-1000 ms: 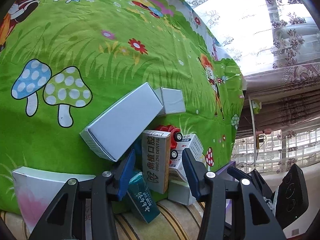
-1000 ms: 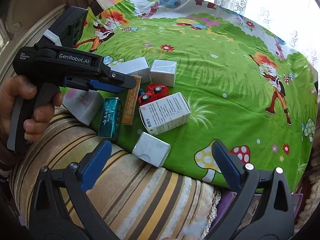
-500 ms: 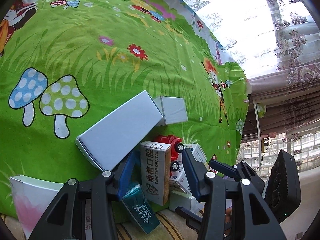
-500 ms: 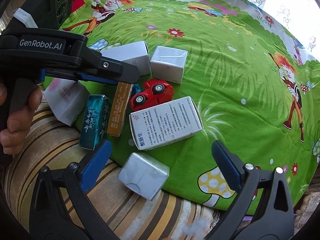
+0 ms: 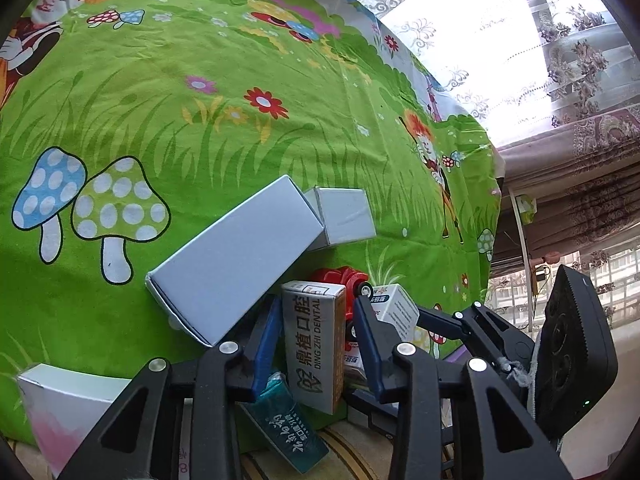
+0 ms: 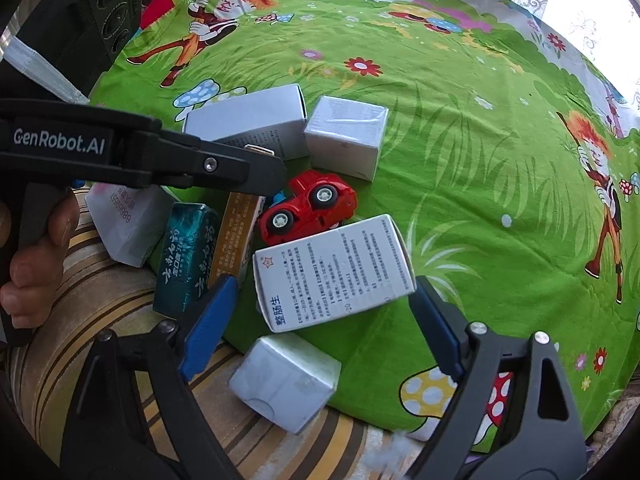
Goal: Organize rigid objects
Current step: 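Grasp the Ding Zhi Dental box with the left tool while the right grasps a white medicine box, then carry the dental box and white medicine box into the purple box and release both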
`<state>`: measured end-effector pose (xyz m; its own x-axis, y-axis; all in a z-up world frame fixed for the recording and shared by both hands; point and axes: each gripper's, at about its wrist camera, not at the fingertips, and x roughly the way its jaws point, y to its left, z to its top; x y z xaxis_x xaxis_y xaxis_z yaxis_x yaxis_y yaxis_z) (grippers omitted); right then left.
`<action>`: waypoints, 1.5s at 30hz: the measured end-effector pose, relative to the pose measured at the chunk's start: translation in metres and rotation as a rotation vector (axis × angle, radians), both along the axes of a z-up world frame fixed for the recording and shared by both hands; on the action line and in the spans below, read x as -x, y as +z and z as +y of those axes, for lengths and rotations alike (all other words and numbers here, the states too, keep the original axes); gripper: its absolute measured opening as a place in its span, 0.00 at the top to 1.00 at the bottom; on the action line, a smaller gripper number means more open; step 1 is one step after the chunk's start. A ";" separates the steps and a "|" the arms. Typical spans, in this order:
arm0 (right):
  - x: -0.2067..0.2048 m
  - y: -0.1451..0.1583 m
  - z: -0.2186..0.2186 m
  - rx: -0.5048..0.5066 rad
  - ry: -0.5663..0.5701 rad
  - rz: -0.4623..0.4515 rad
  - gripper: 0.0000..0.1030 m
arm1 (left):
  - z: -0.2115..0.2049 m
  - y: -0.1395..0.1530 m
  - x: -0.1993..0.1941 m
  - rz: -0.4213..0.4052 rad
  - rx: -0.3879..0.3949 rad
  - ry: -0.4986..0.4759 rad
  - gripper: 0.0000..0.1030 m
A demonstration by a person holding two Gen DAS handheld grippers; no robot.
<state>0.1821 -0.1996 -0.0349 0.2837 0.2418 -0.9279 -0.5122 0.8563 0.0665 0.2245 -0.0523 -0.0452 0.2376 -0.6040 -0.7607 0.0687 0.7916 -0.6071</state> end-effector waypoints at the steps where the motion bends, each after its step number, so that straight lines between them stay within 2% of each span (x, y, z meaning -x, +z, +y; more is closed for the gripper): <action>1: 0.000 0.000 -0.001 0.007 -0.003 -0.006 0.26 | 0.001 0.000 0.000 -0.002 0.000 0.000 0.67; 11: 0.010 0.013 -0.010 -0.024 -0.033 -0.041 0.26 | 0.009 0.012 0.010 -0.053 0.021 0.015 0.67; 20: 0.020 0.037 -0.038 -0.072 -0.130 -0.100 0.26 | 0.023 0.029 0.022 -0.094 0.091 0.079 0.67; 25: 0.039 0.052 -0.062 -0.086 -0.200 -0.135 0.26 | 0.018 0.042 0.033 -0.114 0.129 0.076 0.67; 35: 0.094 0.069 -0.127 -0.096 -0.349 -0.168 0.26 | -0.029 0.060 0.062 -0.125 0.202 -0.007 0.67; 45: 0.156 0.068 -0.197 -0.080 -0.510 -0.166 0.26 | -0.112 0.054 0.109 -0.061 0.232 -0.183 0.67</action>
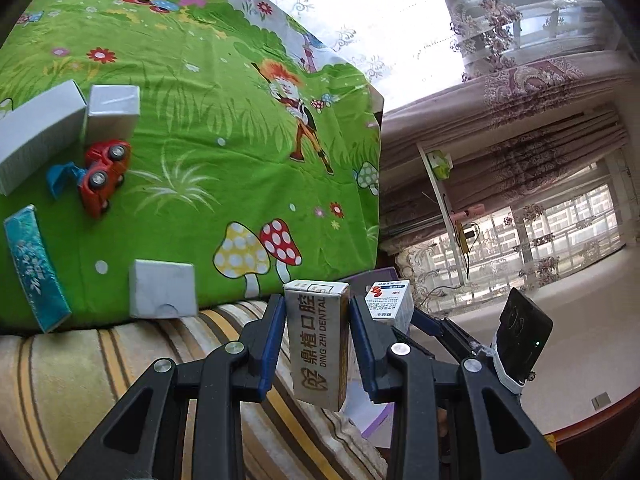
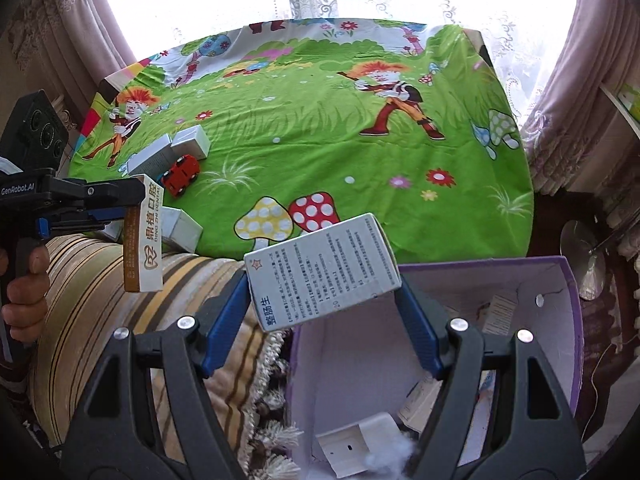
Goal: Organize rigid objects
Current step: 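Carry the dental box and white medicine box into the purple box and release both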
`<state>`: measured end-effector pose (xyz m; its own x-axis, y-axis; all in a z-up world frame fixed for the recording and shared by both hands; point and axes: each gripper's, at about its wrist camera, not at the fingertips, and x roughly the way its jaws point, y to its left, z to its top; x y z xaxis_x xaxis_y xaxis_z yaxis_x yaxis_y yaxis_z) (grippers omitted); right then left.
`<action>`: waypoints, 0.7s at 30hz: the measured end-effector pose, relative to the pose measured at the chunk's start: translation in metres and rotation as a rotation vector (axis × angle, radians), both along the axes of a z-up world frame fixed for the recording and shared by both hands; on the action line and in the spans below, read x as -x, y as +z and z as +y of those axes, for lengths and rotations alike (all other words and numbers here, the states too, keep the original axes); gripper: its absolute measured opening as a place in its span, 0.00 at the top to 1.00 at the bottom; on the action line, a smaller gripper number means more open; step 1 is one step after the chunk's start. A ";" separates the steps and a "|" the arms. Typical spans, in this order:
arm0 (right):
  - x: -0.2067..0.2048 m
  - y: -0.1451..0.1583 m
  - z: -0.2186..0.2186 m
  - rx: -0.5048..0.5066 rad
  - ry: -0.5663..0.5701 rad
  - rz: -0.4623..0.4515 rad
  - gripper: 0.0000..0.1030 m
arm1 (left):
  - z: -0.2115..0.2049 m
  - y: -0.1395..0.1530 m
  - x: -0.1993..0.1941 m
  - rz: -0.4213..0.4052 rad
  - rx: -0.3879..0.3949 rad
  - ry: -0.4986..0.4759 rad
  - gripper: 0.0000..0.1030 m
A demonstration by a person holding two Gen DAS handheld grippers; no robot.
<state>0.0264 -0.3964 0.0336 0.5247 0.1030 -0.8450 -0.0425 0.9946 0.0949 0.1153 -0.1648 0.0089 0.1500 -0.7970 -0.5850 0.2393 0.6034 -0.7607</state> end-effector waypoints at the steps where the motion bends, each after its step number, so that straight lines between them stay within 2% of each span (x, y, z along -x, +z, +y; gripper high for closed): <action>1: 0.006 -0.001 -0.006 -0.002 -0.015 0.001 0.26 | -0.008 -0.001 0.005 0.002 -0.001 -0.019 0.67; 8: 0.035 -0.010 -0.038 -0.024 -0.093 0.013 0.26 | -0.060 -0.002 0.033 0.003 -0.014 -0.114 0.67; 16: 0.048 -0.011 -0.050 -0.046 -0.121 0.013 0.25 | -0.092 -0.003 0.046 -0.004 -0.034 -0.173 0.66; 19: 0.048 -0.011 -0.051 -0.049 -0.124 0.021 0.24 | -0.102 -0.009 0.048 0.012 -0.044 -0.226 0.64; 21: 0.048 -0.012 -0.051 -0.044 -0.131 0.030 0.23 | -0.101 -0.012 0.049 0.025 -0.047 -0.228 0.60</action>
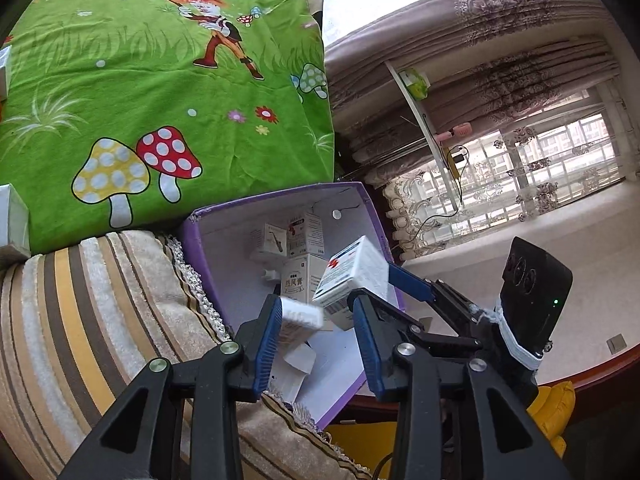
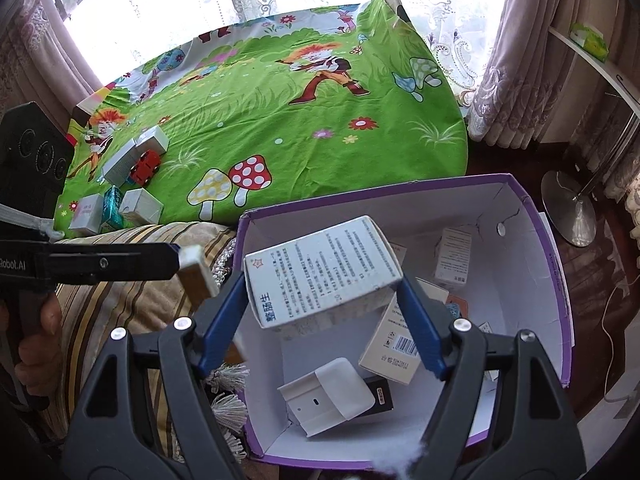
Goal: Organize rigid objects
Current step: 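Move both open tools back over the bed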
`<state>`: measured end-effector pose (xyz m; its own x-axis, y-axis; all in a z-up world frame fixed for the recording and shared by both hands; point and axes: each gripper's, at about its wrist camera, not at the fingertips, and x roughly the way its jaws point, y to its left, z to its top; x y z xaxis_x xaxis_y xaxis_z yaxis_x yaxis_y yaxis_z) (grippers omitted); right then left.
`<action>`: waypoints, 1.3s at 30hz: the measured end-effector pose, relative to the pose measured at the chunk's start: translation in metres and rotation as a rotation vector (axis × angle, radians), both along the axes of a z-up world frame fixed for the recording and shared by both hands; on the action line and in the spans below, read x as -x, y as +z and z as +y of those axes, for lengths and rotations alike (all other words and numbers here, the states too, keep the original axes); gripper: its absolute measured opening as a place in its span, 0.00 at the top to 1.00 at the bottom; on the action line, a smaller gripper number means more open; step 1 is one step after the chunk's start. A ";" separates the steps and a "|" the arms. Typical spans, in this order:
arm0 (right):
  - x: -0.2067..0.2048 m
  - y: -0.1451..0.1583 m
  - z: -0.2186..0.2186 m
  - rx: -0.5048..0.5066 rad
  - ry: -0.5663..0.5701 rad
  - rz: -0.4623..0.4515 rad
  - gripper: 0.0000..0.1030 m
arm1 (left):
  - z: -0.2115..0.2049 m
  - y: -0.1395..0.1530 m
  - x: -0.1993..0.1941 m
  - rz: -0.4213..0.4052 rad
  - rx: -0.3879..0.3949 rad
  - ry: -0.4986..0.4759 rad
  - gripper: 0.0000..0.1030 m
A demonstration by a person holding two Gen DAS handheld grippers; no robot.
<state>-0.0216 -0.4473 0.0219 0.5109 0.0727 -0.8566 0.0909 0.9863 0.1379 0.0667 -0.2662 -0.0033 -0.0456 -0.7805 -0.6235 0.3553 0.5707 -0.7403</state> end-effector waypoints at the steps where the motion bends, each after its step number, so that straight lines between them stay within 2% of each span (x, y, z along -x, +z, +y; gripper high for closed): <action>1: 0.000 0.000 0.000 0.000 -0.005 0.004 0.21 | 0.001 -0.001 0.000 0.009 0.006 0.003 0.59; 11: -0.010 -0.002 0.021 -0.005 0.016 0.028 0.19 | 0.029 0.002 -0.006 0.026 0.052 0.044 0.56; 24: -0.041 0.003 0.074 -0.053 0.075 0.037 0.15 | 0.123 0.005 -0.022 -0.044 -0.008 0.244 0.56; 26: -0.044 0.005 0.082 -0.059 0.089 0.031 0.15 | 0.140 0.007 -0.022 -0.065 -0.025 0.278 0.49; 27: -0.046 0.006 0.086 -0.059 0.097 0.029 0.15 | 0.149 0.008 -0.022 -0.078 -0.040 0.297 0.46; 29: -0.050 0.008 0.093 -0.061 0.110 0.028 0.15 | 0.166 0.009 -0.022 -0.103 -0.094 0.343 0.34; 33: -0.060 0.007 0.109 -0.068 0.137 0.035 0.15 | 0.202 0.009 -0.024 -0.132 -0.164 0.428 0.30; 34: -0.063 0.006 0.113 -0.068 0.142 0.039 0.15 | 0.211 0.009 -0.024 -0.145 -0.188 0.451 0.27; 35: -0.066 0.005 0.117 -0.066 0.148 0.043 0.15 | 0.221 0.010 -0.024 -0.163 -0.217 0.478 0.22; 39: -0.078 0.007 0.135 -0.029 0.174 0.042 0.15 | 0.254 0.015 -0.026 -0.249 -0.382 0.578 0.16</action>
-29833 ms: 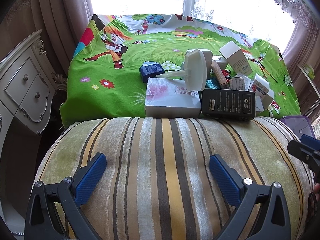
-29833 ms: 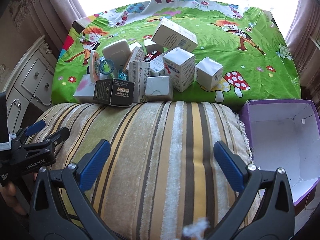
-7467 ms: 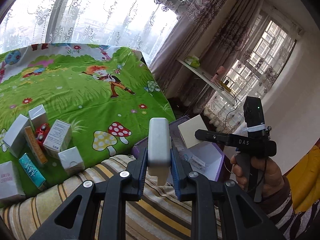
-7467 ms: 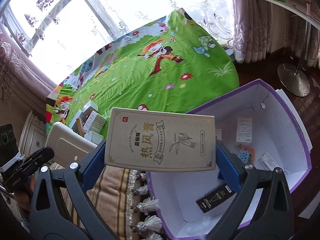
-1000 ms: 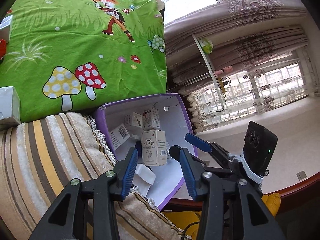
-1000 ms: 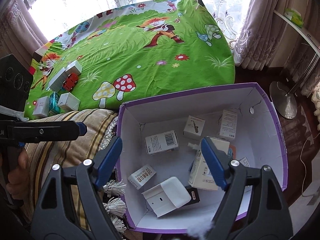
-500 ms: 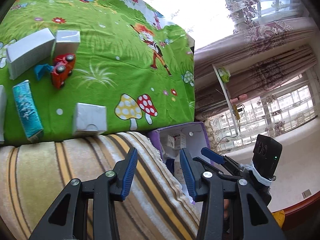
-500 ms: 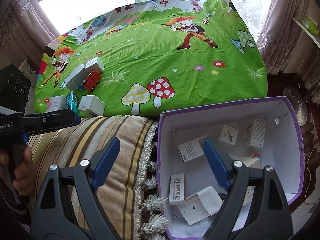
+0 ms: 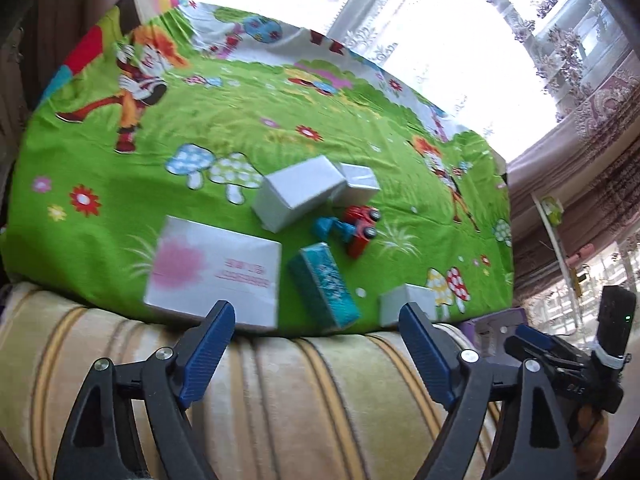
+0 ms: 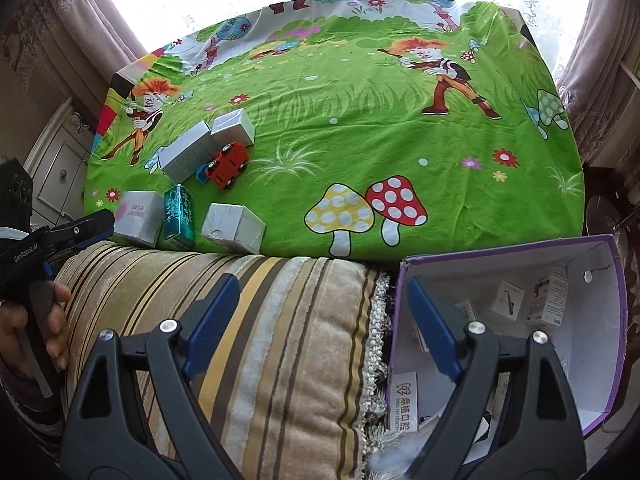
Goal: Organize rigid objects
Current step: 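Move both open tools back over the bed, then grasp the flat pink-printed white box with the left tool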
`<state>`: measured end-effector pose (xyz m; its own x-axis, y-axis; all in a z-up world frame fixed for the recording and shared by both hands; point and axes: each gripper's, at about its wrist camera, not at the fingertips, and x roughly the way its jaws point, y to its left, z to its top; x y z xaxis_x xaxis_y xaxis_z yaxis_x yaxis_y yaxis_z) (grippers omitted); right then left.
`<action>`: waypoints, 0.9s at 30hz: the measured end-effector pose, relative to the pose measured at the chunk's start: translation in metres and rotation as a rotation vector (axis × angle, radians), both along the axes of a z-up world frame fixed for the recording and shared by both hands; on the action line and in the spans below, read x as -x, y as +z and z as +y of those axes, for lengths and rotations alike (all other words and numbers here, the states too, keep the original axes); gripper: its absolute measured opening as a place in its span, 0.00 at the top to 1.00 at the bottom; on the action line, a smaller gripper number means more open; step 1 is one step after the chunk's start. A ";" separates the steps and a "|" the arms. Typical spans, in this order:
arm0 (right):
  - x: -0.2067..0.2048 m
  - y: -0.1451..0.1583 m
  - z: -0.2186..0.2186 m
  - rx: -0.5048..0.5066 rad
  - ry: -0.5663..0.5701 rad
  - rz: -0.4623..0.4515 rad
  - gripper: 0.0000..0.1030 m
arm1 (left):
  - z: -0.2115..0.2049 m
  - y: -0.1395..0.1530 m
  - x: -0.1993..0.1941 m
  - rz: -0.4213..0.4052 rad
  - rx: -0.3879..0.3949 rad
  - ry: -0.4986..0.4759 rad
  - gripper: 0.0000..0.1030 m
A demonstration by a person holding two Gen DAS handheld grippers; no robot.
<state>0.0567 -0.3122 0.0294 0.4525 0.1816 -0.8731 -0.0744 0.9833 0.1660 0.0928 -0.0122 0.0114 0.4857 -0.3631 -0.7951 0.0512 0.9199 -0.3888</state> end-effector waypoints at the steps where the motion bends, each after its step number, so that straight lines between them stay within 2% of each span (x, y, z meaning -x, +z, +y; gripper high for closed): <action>1: -0.004 0.001 0.004 0.006 0.003 -0.006 0.15 | 0.006 -0.001 -0.002 0.000 -0.029 0.015 0.15; 4: -0.017 0.004 0.013 -0.011 0.003 -0.013 0.15 | 0.017 -0.005 -0.007 0.021 -0.078 0.032 0.09; 10: -0.048 0.005 0.037 -0.031 0.017 -0.006 0.14 | 0.016 -0.017 -0.021 0.092 -0.183 0.002 0.09; 15: -0.075 -0.006 0.051 -0.055 -0.005 0.038 0.10 | 0.013 -0.026 -0.030 0.124 -0.254 -0.010 0.08; 19: -0.096 -0.014 0.062 -0.078 -0.029 0.070 0.10 | 0.012 -0.033 -0.036 0.148 -0.276 -0.007 0.08; 27: -0.131 -0.029 0.091 -0.053 -0.025 0.105 0.10 | 0.010 -0.048 -0.044 0.187 -0.260 -0.020 0.08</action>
